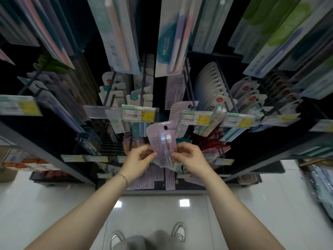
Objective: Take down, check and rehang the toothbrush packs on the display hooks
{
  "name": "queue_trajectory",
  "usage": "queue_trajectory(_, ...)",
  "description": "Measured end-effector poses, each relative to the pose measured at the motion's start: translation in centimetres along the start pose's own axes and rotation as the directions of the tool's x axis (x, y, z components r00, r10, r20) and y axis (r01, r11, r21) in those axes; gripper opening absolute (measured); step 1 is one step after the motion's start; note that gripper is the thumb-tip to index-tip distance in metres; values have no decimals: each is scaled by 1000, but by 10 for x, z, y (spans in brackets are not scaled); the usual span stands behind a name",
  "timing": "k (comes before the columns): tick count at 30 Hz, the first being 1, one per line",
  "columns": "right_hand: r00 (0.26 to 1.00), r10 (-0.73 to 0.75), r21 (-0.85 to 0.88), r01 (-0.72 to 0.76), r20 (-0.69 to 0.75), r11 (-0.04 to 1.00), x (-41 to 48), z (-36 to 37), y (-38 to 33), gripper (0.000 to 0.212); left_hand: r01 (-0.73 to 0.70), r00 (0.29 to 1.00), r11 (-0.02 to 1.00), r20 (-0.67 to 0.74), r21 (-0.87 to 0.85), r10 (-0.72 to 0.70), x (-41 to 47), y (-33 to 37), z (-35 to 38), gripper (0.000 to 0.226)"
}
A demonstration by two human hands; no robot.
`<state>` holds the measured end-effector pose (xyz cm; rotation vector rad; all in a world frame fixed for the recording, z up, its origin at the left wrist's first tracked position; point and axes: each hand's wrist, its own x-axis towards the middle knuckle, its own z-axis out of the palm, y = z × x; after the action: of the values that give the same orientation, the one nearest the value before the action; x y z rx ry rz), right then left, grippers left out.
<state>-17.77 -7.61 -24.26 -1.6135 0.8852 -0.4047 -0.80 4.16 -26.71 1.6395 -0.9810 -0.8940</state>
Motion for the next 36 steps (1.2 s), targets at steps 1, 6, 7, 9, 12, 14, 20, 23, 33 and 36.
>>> queue_trajectory(1,1000,7,-5,-7,-3,1000,2,-1,3,14,5,1000,1000,2,-1,-5,3,-1,2,22)
queue_trajectory(6,999,48,1,-48,-21,999,11,-7,13,6,29,999,1000,36,5,-29,15,-2,12,22)
queue_trajectory(7,998,58,20,-58,-34,998,12,-9,14,6,22,999,1000,38,9,-22,17,-1,14,22)
queue_trajectory(9,996,71,51,-69,-54,996,14,-13,15,6,6,999,1000,42,16,-6,22,1,17,24)
queue_trajectory(12,996,43,63,-38,-84,997,17,-19,11,6,-24,999,1000,45,9,24,29,7,21,24)
queue_trajectory(14,993,8,54,-1,-118,999,20,-23,6,7,-36,998,999,47,-10,36,34,11,22,20)
queue_trajectory(20,970,-47,63,64,-237,996,25,-31,-9,4,-95,995,995,10,-40,96,46,33,28,16)
queue_trajectory(23,968,-61,31,71,-244,997,28,-34,-11,14,-103,995,993,-15,-66,102,51,36,31,23)
queue_trajectory(33,966,11,11,-8,-257,1000,32,-27,7,3,-109,994,984,36,140,105,55,30,33,13)
queue_trajectory(36,962,37,-7,-41,-270,999,34,-29,9,6,-103,994,981,51,162,95,57,34,34,8)
